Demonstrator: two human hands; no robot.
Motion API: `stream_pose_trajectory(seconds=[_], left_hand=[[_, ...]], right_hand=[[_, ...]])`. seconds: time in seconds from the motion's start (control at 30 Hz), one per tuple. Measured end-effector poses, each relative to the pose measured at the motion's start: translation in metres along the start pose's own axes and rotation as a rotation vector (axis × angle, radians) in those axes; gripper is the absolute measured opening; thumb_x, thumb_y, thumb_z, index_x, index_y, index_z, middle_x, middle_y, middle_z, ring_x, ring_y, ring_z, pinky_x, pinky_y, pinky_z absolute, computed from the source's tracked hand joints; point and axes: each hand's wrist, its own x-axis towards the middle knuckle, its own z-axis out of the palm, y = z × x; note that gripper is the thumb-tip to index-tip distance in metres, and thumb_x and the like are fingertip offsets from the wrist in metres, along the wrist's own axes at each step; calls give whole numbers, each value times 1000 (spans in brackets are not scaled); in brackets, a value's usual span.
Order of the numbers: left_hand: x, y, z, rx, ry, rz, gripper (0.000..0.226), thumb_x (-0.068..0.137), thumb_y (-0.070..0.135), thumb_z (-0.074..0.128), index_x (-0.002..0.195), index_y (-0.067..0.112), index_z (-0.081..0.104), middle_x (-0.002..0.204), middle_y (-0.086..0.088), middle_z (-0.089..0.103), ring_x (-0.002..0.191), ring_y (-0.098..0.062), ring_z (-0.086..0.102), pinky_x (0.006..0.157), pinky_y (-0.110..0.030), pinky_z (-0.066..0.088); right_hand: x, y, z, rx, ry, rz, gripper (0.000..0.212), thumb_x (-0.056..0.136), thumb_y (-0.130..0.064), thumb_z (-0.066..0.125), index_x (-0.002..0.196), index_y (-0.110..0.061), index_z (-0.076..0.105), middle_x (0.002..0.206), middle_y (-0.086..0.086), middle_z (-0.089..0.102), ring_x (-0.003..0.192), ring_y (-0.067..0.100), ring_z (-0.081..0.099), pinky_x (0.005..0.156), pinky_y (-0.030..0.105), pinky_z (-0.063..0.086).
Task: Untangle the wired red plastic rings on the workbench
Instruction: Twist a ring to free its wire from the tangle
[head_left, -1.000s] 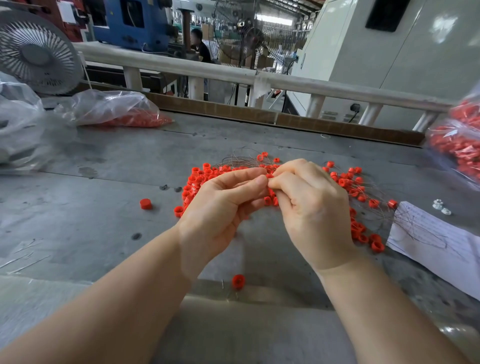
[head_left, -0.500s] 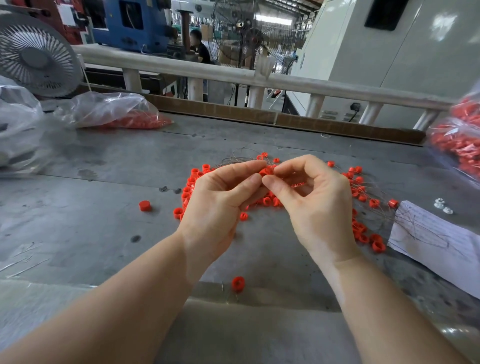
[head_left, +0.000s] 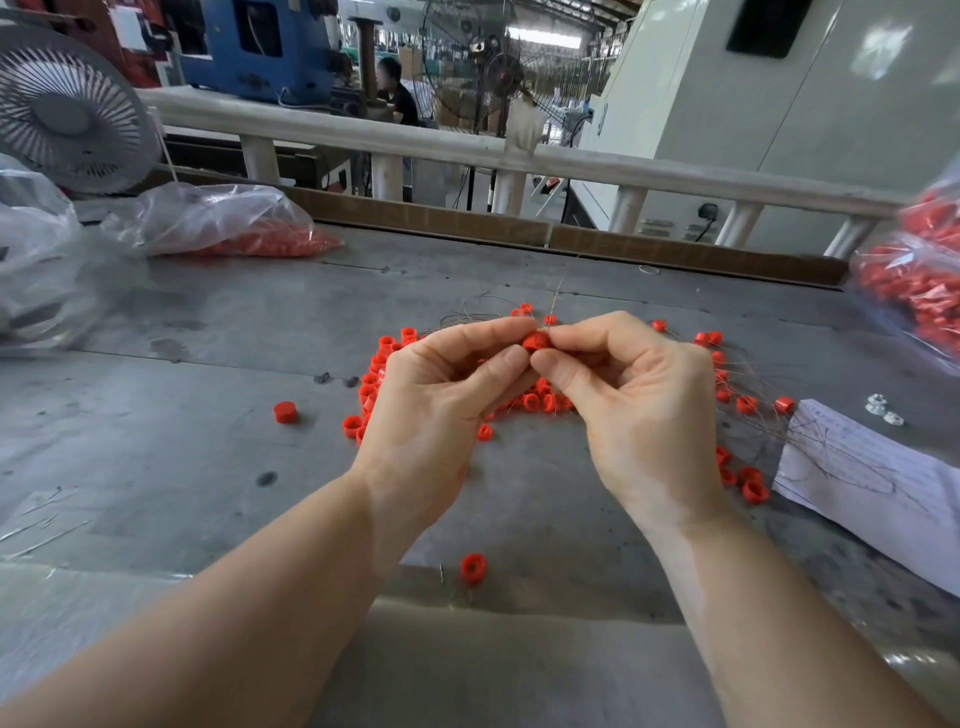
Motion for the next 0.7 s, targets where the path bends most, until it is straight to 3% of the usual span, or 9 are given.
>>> stream_pose_trajectory(seconds=[0.33, 0.5, 0.7], left_hand=[[-1, 0, 0, 11, -23, 60, 18, 69, 10, 63, 79, 16, 77, 84, -4, 74, 86, -14, 71, 72, -18, 53], [-2, -2, 0, 77, -8, 78, 18, 72, 12, 64, 88, 15, 72, 85, -2, 74, 85, -13, 70, 71, -16, 53], [-2, -3, 1, 196, 18, 86, 21, 84, -2, 59, 90, 14, 70, 83, 1, 75, 81, -10, 71, 70, -15, 52]], right_hand=[[-3, -4, 3, -5, 9, -29, 20, 76, -11, 71, 77, -29, 62, 75, -8, 66, 68, 1, 63, 67, 15, 49], [-2, -2, 2, 43, -13, 70, 19, 79, -8, 73, 77, -26, 66, 71, -11, 68, 67, 0, 64, 66, 14, 49], [0, 2, 3, 2, -48, 115, 21, 80, -9, 72, 76, -29, 64, 71, -11, 67, 68, 1, 63, 69, 17, 50]])
